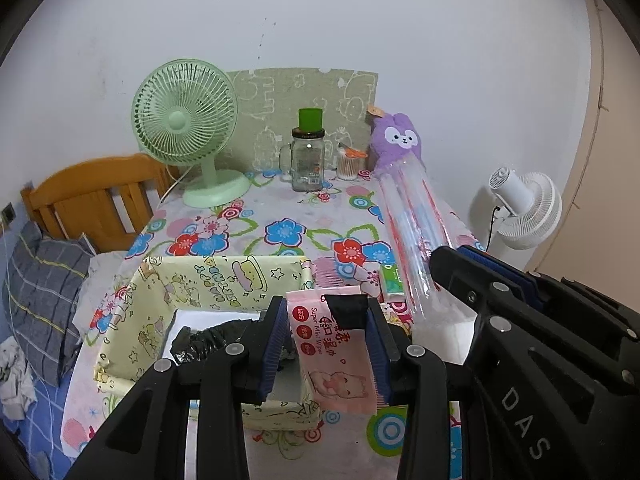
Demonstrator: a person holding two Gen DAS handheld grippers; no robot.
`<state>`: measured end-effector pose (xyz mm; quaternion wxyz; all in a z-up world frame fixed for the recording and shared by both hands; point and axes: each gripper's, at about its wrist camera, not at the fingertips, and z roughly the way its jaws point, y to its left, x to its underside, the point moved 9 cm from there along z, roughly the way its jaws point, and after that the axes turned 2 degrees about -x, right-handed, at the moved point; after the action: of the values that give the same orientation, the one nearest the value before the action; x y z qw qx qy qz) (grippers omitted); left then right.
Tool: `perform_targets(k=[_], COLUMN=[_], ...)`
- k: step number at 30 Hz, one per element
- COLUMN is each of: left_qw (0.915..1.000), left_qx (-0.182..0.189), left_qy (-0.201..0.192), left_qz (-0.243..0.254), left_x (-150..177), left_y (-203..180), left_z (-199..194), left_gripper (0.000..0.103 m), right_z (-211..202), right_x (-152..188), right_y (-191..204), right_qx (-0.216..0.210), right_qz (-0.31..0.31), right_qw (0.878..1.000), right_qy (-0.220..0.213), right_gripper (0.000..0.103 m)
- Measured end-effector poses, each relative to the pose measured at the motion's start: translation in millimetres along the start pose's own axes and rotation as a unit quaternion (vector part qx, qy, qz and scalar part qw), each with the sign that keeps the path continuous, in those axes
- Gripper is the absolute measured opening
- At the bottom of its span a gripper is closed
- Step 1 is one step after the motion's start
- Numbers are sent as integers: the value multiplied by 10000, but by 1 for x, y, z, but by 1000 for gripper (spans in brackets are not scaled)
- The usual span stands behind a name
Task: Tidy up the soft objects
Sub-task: 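Carry the pink pack and clear bag with both tools over the fabric box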
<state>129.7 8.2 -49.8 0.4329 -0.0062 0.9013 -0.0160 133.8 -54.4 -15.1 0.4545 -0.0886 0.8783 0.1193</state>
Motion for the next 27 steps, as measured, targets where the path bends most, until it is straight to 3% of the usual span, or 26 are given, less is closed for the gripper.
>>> perform_targets(k=[11,27], left_qw=[9995,9980], left_qx=[19,-523], left_qy=[-255,-255], left_qz=[-160,-236], left_x=[-20,-22], left_y=[17,68], left_z=[-11,2], left_gripper=[39,39], right_z=[1,29], right_x=[-24,-27], right_y=[27,63], right_qx=[-184,-472], right_qz=[-181,-385], right_qw=[9996,9981], right_qy=[-129,6], right_gripper=[14,14])
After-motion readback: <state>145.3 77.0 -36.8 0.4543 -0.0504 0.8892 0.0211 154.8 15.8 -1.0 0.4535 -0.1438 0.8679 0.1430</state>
